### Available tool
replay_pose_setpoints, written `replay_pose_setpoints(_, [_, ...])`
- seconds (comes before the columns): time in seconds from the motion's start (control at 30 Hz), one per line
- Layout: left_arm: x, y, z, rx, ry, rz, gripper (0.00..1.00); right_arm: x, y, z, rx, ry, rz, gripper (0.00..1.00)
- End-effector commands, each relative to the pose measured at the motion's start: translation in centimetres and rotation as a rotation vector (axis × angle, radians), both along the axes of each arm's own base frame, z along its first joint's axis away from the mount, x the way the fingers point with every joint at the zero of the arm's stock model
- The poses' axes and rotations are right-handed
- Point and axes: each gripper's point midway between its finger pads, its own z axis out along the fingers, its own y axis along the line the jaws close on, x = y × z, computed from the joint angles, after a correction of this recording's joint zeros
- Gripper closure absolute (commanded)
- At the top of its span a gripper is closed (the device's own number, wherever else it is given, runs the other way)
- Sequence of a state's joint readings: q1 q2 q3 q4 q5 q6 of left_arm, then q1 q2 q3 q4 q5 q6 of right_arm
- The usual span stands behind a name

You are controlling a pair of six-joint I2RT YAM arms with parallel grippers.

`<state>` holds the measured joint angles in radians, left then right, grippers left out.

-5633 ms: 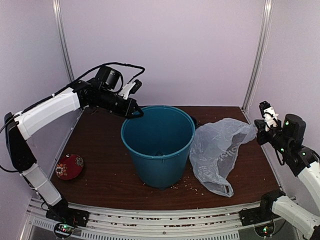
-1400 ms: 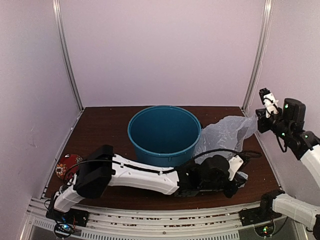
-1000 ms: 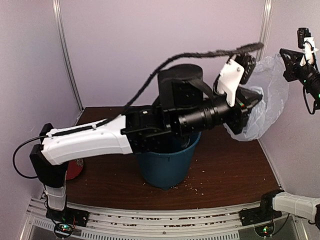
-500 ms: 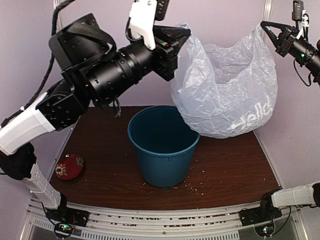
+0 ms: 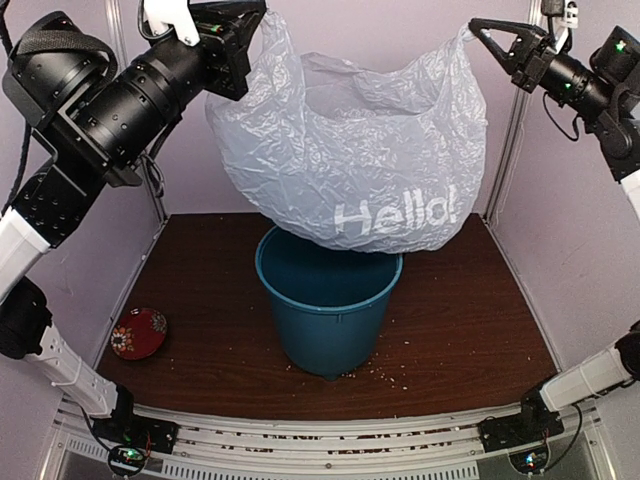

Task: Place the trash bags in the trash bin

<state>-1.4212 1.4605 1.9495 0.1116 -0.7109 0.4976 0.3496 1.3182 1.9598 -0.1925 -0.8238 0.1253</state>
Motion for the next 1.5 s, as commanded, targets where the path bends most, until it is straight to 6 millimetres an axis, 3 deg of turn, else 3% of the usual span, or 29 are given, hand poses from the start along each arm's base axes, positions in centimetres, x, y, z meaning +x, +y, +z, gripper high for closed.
replay_pose_setpoints(0.0, [0.9, 3.9, 0.7, -0.04, 0.03, 0.096, 1.0, 3.3, 2.1, -3.1, -0.083, 0.024, -0.048, 1.0])
replay_pose_setpoints(0.3, [1.6, 7.0, -2.3, -0.023, 0.091, 0.162, 1.0, 4.2, 6.1, -7.1, -0.145, 0.089, 0.011, 1.0])
replay_pose_setpoints(0.43, [3.2, 7.0, -5.1, -0.008, 0.138, 0.155, 1.0, 4.5, 6.9, -9.0, -0.174, 0.121, 0.018, 1.0])
replay_pose_setpoints(0.57, [4.8, 4.4, -7.7, 0.033, 0.161, 0.118, 1.0, 4.6, 6.1, -9.3, -0.169, 0.129, -0.03, 1.0])
replay_pose_setpoints(0.8, [6.2, -3.1, -10.8, 0.104, 0.18, -0.002, 1.0, 5.4, 3.4, -11.9, -0.199, 0.163, -0.199, 1.0])
replay_pose_setpoints(0.97, [6.8, -7.3, -11.9, 0.093, 0.184, -0.101, 1.0, 5.3, 0.2, -11.4, -0.159, 0.162, -0.293, 1.0])
replay_pose_setpoints(1.1, [7.4, -9.3, -12.9, 0.097, 0.191, -0.137, 1.0, 5.2, -0.9, -10.8, -0.138, 0.153, -0.325, 1.0])
replay_pose_setpoints(1.23, [8.0, -9.3, -14.8, 0.095, 0.217, -0.137, 1.0, 5.6, -0.5, -11.9, -0.149, 0.166, -0.312, 1.0])
replay_pose_setpoints(1.47, [6.6, -5.0, -15.9, 0.026, 0.267, -0.157, 1.0, 5.6, 3.0, -16.4, -0.225, 0.245, -0.13, 1.0])
